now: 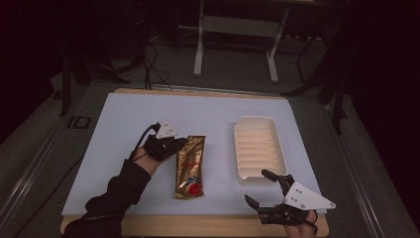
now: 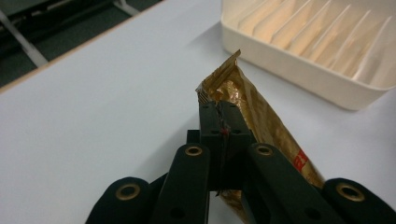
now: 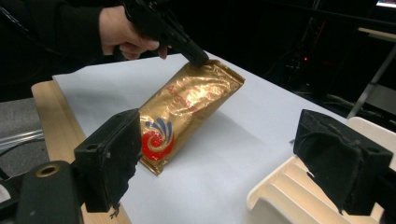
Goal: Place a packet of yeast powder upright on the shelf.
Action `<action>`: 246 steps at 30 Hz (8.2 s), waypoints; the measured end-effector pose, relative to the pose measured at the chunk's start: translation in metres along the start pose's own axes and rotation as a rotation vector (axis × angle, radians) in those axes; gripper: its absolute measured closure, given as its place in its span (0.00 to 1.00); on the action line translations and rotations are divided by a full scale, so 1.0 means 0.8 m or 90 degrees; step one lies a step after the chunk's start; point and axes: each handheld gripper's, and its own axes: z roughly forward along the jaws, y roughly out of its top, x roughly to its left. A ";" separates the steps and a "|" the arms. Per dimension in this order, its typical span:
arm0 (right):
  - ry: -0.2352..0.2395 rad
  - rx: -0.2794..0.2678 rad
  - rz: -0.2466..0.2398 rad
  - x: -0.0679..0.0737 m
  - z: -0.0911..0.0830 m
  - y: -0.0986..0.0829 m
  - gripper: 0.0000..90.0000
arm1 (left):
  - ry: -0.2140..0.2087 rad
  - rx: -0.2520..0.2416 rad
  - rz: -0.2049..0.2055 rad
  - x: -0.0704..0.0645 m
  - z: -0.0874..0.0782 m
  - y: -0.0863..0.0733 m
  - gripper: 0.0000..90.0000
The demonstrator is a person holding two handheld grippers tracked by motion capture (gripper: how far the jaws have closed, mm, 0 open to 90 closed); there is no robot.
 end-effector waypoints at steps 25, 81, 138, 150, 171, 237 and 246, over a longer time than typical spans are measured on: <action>-0.003 0.041 0.020 -0.013 0.005 0.028 0.16 | -0.065 -0.051 0.066 -0.064 -0.049 0.024 1.00; 0.140 0.046 0.059 -0.044 0.038 0.083 0.20 | -0.159 -0.235 0.145 -0.154 -0.101 0.107 1.00; 0.233 0.138 -0.113 -0.170 0.004 0.081 0.85 | -0.151 -0.207 -0.001 -0.089 -0.087 -0.005 0.02; 0.241 0.220 -0.118 -0.175 0.015 0.049 0.85 | -0.113 -0.187 -0.003 -0.085 -0.081 -0.035 0.02; 0.266 0.231 -0.061 -0.164 0.041 0.014 0.76 | -0.103 -0.193 -0.043 -0.072 -0.074 -0.064 0.02; 0.214 0.087 0.051 -0.015 0.067 0.004 0.15 | -0.097 -0.192 -0.049 -0.071 -0.079 -0.083 0.02; 0.202 0.109 0.069 -0.020 0.061 -0.017 0.15 | -0.101 -0.196 -0.039 -0.075 -0.073 -0.088 0.02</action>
